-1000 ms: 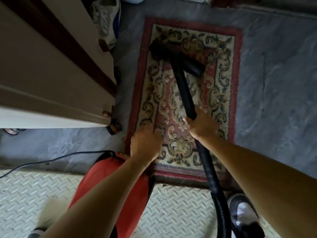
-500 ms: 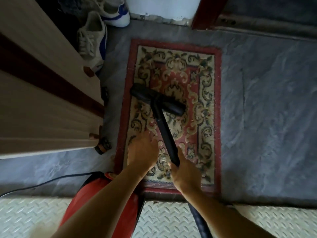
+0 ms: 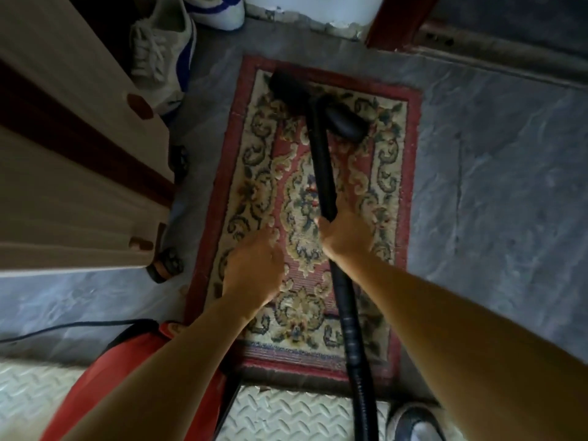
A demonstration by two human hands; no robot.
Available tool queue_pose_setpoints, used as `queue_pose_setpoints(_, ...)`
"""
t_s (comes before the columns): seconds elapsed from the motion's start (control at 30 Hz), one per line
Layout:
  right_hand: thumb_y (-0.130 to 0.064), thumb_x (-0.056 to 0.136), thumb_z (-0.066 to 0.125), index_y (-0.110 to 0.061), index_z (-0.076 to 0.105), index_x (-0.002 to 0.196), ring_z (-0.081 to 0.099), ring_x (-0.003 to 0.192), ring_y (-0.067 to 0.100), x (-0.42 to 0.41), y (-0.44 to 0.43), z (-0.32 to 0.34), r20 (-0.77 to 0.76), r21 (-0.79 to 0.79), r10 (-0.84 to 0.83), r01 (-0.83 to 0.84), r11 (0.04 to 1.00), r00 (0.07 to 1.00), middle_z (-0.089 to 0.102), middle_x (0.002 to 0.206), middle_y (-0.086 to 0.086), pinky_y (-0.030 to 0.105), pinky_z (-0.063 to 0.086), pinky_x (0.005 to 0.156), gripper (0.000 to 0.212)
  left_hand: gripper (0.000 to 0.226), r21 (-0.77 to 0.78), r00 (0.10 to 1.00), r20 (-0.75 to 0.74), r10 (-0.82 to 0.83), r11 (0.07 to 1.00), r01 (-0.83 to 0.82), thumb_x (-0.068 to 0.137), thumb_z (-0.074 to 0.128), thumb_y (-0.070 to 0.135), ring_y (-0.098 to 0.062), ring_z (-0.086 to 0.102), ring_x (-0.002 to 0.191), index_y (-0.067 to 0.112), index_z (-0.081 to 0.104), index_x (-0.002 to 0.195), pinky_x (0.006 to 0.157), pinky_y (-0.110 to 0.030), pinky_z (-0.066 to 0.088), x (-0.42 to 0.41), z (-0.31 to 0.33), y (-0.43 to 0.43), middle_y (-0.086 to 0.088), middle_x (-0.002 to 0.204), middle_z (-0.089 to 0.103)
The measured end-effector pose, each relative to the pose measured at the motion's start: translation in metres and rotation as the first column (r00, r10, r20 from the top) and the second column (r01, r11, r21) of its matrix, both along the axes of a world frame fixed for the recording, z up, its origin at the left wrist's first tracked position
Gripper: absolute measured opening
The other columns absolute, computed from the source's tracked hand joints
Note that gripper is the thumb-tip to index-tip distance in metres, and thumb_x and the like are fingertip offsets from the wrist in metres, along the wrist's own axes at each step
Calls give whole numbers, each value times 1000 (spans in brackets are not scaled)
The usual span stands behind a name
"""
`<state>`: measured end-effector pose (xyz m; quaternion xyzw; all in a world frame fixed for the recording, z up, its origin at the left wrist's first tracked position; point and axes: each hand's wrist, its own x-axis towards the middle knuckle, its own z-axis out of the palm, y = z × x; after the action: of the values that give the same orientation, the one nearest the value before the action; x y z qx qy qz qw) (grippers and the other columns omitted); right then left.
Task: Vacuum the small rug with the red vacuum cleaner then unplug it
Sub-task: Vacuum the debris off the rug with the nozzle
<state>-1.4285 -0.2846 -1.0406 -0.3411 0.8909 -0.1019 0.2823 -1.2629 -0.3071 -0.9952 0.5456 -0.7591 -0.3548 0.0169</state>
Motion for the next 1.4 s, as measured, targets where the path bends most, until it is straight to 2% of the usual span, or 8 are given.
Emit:
queue_pose_setpoints(0.17,-43,96,46,-28,28,139,65,64,14,70,104,18,61,67,73,-77,995,995,66,82,-2,25,52,48,49,43,55,997,71,7,998,-11,92,26,33,-28,60,91,7,58,104,80,-39,49,3,20,17,-14,104,64)
queue_pose_setpoints(0.33,-44,94,48,-31,15,144,66,91,19,117,191,50,176,301,69,-120,946,982,65,105,0,31,55,75,62,29,108,996,83,13,994,-22,96,36,28,-26,62,83,11,57,104,69,-32,47,18,37,45,-11,94,65)
queue_pose_setpoints(0.43,-43,93,50,-30,26,138,68,79,16,108,177,50,168,258,29,-72,963,985,67,94,-2,32,58,67,53,33,150,994,90,-63,987,49,95,37,27,-27,60,99,13,54,119,87,-41,50,31,44,58,-12,110,63)
queue_pose_setpoints(0.57,-38,96,50,-25,36,132,60,51,12,70,114,36,70,124,54,-63,990,996,62,73,-4,25,45,38,41,31,159,989,119,-87,985,68,93,40,25,-30,57,102,9,53,115,90,-42,48,47,42,55,-16,115,58)
queue_pose_setpoints(0.73,-38,93,54,-25,37,133,65,69,26,63,91,35,56,189,47,-57,980,997,67,87,4,34,53,54,45,30,125,982,115,-150,983,135,91,46,10,-39,54,111,-1,57,117,94,-44,43,65,46,55,-23,122,56)
queue_pose_setpoints(1.1,-43,94,50,-27,16,148,65,97,23,188,262,96,278,424,32,-153,893,960,62,112,5,33,52,80,66,34,300,918,198,-344,913,278,93,42,27,-26,53,114,15,51,124,99,-42,42,77,67,101,-10,126,56)
queue_pose_setpoints(1.27,-39,95,50,-26,30,140,61,71,19,149,210,76,160,335,87,-137,932,983,66,95,2,27,42,57,51,35,250,935,170,-312,931,265,94,43,27,-27,55,113,14,50,125,98,-42,43,72,60,98,-11,126,57)
queue_pose_setpoints(1.4,-36,94,53,-24,37,134,62,72,26,93,150,56,35,253,97,-102,962,995,68,92,7,30,45,57,45,37,228,947,182,-264,948,221,87,36,30,-28,58,102,11,58,109,90,-43,47,70,47,86,-13,114,62)
